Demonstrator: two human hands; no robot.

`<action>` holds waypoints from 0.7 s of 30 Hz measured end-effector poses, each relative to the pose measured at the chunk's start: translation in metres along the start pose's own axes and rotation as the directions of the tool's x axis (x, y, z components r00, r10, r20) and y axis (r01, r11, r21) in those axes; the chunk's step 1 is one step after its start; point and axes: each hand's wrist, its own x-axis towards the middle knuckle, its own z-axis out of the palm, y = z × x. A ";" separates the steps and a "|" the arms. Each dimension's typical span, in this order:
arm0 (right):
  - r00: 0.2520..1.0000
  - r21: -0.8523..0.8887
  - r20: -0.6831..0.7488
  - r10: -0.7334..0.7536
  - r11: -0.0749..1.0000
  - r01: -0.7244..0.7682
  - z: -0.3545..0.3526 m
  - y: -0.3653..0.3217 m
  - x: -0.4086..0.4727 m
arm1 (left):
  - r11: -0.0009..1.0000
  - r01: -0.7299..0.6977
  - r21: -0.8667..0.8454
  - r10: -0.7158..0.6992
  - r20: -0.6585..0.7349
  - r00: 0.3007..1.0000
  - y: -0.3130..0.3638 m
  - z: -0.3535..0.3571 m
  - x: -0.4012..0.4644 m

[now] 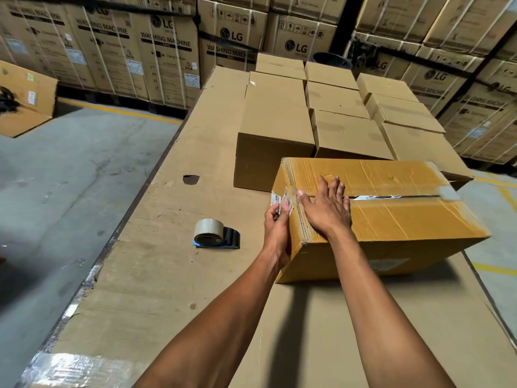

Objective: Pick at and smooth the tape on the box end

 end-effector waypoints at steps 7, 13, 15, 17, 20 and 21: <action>0.999 0.025 -0.014 -0.029 0.999 0.029 -0.002 0.001 -0.001 | 0.999 -0.004 0.047 0.007 -0.059 0.998 0.005 -0.001 -0.001; 1.000 0.008 0.002 -0.027 1.000 0.027 0.000 0.002 -0.003 | 1.000 -0.002 -0.015 0.002 -0.028 1.000 0.009 0.007 -0.007; 0.999 0.019 -0.010 -0.040 0.999 0.041 0.000 0.000 -0.002 | 0.999 0.006 0.052 -0.003 -0.056 0.998 0.010 0.003 -0.004; 0.999 0.018 -0.020 -0.041 0.999 0.041 -0.001 -0.001 -0.001 | 0.994 0.003 0.106 0.006 -0.078 0.997 0.011 0.000 0.001; 0.999 0.021 -0.048 0.017 1.000 -0.016 0.000 -0.003 -0.001 | 0.990 0.001 0.144 0.011 -0.078 0.997 0.022 0.004 0.003; 0.997 0.004 -0.060 0.046 0.999 -0.046 0.002 -0.005 -0.001 | 0.989 0.007 0.145 0.005 -0.077 0.997 0.022 0.005 0.008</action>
